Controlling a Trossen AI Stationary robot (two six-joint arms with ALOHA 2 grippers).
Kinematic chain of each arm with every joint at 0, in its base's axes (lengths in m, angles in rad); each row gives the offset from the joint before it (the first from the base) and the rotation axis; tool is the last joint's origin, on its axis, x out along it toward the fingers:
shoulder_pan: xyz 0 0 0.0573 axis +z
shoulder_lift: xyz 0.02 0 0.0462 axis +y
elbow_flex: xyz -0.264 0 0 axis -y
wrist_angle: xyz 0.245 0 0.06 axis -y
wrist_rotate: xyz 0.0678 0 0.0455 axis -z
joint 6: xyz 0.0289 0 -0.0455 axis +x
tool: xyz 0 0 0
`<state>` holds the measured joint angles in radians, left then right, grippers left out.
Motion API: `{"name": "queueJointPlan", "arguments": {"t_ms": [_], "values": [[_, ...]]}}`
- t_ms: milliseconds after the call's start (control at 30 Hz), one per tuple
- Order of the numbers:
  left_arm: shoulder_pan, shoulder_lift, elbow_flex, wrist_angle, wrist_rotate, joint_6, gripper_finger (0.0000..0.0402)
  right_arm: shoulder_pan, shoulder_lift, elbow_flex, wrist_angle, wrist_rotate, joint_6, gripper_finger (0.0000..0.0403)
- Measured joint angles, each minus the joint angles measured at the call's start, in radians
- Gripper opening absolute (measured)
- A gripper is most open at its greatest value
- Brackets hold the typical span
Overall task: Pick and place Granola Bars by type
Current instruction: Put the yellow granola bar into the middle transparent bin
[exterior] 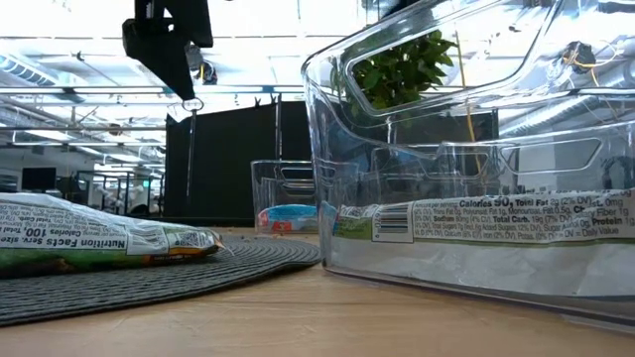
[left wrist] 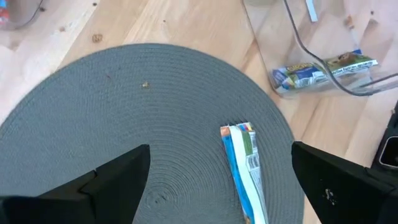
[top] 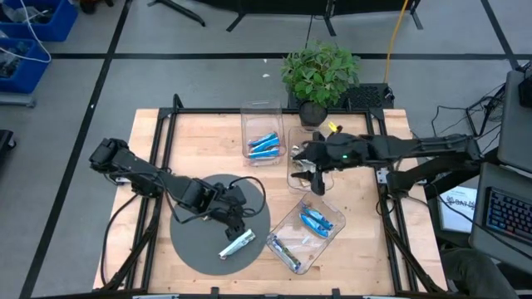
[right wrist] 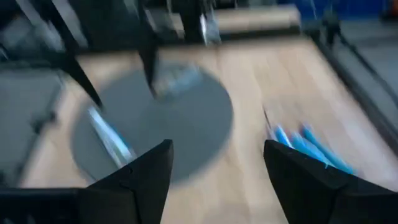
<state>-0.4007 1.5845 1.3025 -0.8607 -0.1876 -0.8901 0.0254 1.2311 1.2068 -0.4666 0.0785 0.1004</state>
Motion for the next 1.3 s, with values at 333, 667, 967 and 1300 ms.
{"name": "queueJointPlan", "arguments": {"t_ms": [333,667,967,1300], "values": [[-0.01,0.038,0.001,0.053,0.065,0.022,0.039,0.063,-0.047,0.0,0.341,0.001,0.046,0.0247],[-0.056,0.186,0.001,0.183,0.101,-0.041,0.039,0.057,-0.05,0.0,0.36,0.0,0.041,0.0247],[-0.08,0.302,0.0,0.163,0.083,-0.169,0.039,0.053,-0.053,0.0,0.373,-0.006,0.038,0.0247],[-0.082,0.381,0.0,0.148,0.071,-0.246,0.039,0.048,-0.053,0.0,0.381,-0.032,0.044,0.0248]]}}
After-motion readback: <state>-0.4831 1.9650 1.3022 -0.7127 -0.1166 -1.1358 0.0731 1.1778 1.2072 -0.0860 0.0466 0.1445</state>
